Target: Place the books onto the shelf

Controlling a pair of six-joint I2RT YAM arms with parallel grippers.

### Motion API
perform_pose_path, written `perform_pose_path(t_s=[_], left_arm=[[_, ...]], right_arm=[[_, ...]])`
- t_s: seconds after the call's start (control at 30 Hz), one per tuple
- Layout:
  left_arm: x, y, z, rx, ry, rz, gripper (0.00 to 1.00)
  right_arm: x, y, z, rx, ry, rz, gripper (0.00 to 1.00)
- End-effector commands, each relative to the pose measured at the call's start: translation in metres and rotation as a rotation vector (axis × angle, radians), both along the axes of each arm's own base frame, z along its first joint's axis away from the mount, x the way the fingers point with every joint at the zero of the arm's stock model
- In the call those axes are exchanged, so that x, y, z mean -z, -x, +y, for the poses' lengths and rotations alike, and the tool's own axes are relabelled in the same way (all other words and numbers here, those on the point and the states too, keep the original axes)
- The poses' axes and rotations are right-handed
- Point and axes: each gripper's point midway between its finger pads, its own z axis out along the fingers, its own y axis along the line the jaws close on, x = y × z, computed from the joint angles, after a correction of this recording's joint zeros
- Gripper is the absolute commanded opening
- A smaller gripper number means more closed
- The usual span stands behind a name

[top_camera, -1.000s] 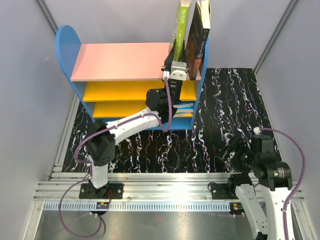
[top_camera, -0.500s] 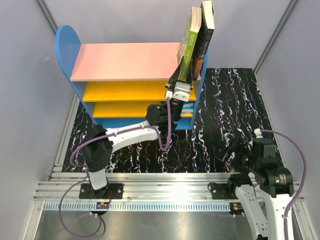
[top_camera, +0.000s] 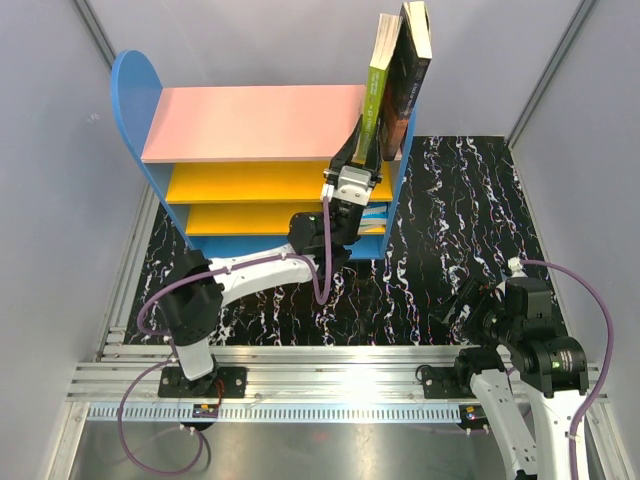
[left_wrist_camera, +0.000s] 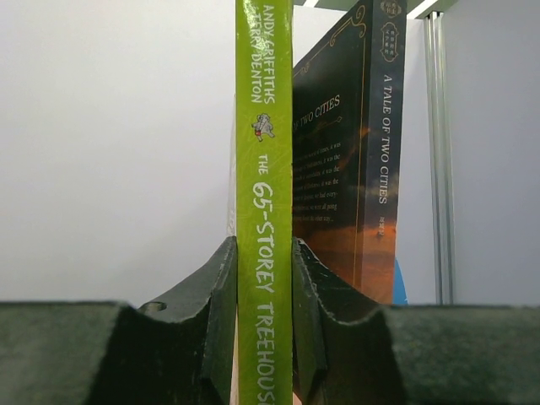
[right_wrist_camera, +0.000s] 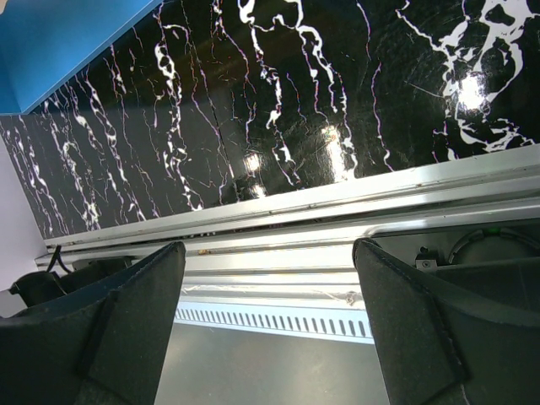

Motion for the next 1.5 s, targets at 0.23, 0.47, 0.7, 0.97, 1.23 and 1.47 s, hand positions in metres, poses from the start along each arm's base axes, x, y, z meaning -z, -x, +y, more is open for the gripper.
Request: perform_pose_path(t_s=[0.23,0.47,0.7,0.97,1.23,1.47], left_arm=[[0.008,0.006,-0.003,0.015,0.169,-0.067,0.59],[0.01,0.009,-0.007,0.013,0.171,-0.056,0.63],[0.008,0.011,-0.003,-0.004,0.163,-0.056,0.65],[0.006,0.018,-0.001,-0.007,0.15,-0.059,0.66],[0.005,0.029,0.004,0.007,0.157,-0.043,0.66],[0.005,0.051,0.014,0.044,0.186,0.01,0.66]], right_arm=[[-0.006,-0.004,0.002,-0.026,0.003,-0.049,0.89],[-0.006,-0.003,0.002,-0.026,0.002,-0.056,0.9],[-0.007,-0.003,0.002,-0.03,0.001,-0.062,0.9],[-0.008,-0.002,0.003,-0.037,-0.001,-0.07,0.9],[-0.009,-0.001,0.003,-0.046,0.0,-0.082,0.9],[-0.01,0.0,0.003,-0.045,-0.003,-0.1,0.91]])
